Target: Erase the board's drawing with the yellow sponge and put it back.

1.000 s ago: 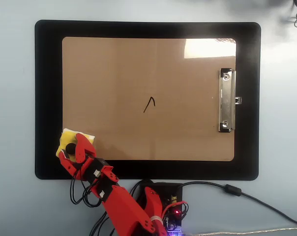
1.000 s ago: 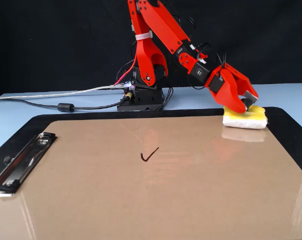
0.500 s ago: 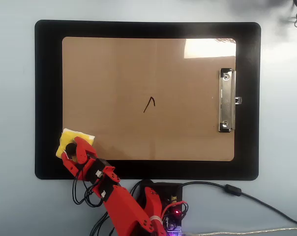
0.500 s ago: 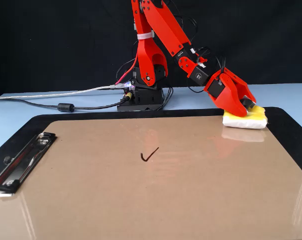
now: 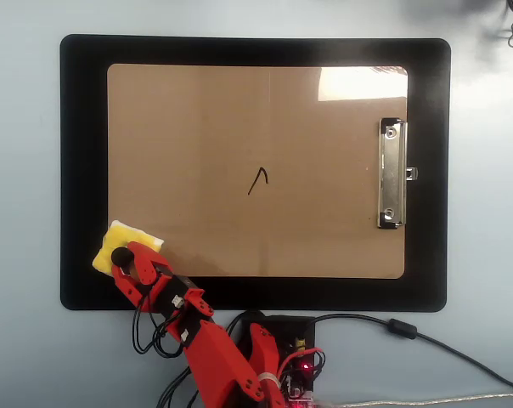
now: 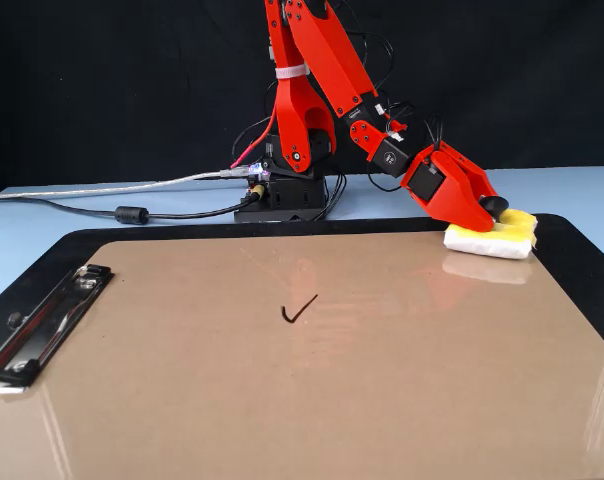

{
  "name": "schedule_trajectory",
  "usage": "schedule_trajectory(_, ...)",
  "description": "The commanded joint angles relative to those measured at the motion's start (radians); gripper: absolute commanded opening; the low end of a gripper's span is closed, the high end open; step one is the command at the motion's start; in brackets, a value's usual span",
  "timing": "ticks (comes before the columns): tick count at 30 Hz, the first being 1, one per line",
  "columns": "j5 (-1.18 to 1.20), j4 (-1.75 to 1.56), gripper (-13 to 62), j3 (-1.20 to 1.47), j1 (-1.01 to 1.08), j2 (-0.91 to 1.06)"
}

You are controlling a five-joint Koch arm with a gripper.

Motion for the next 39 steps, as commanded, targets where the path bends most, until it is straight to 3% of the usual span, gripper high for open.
schedule_trajectory(1,-0.006,-0.069,-8.2,-0.009,0.014,0.049)
schedule_trajectory(5,-0.012,0.072,-8.2,0.002,0.112,0.212)
schedule_trajectory(12,-0.012,0.781,-8.2,-0.066,0.414,0.634)
schedule_trajectory(15,-0.006,0.96,-8.3,-0.169,0.644,0.626)
schedule_trajectory(22,0.009,0.9,-8.3,-0.207,0.933,0.603)
schedule_trajectory(31,0.034,0.584,-8.2,-0.156,0.985,0.293)
schedule_trajectory(39,0.035,0.38,-8.3,-0.057,1.022,0.178)
